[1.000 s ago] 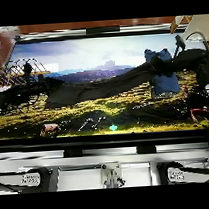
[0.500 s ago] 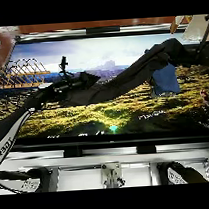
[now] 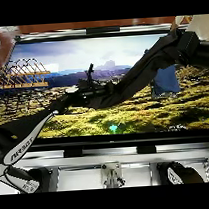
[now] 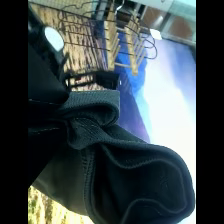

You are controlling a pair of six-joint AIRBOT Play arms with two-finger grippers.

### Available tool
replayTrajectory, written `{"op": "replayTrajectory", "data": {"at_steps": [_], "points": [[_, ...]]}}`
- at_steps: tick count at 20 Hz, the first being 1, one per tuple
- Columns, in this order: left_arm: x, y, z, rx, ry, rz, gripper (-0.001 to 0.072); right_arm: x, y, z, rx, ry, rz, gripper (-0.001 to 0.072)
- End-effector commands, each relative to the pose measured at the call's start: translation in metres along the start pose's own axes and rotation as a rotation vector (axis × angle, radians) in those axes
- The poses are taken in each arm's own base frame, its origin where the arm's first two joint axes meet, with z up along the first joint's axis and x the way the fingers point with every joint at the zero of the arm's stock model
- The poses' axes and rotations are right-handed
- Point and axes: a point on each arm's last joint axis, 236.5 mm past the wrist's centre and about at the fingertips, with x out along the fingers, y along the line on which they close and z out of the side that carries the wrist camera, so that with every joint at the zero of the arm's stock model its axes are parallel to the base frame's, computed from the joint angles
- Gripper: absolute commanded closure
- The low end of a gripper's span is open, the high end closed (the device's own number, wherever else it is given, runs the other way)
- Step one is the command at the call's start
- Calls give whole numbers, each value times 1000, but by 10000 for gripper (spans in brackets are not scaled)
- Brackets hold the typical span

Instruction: Fold the shirts.

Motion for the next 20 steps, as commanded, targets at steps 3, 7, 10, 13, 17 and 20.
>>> {"op": "replayTrajectory", "data": {"at_steps": [3, 7, 10, 13, 17, 20], "points": [[43, 0, -17, -72, -37, 28, 666, -11, 28, -14, 25, 42, 91, 636], [50, -36, -21, -7, 20, -94, 667, -8, 6, -18, -3, 62, 5, 636], [17, -46, 20, 139, -28, -66, 669, -9, -35, -25, -58, 105, -162, 636], [-42, -64, 64, 285, -53, 35, 669, 4, -47, -21, -55, 111, -173, 636], [-157, -117, 128, 589, -204, 216, 669, 48, -28, -10, -17, 89, -36, 636], [-257, -137, 174, 633, -381, 363, 668, 111, 7, -36, -68, 137, 50, 636]]}}
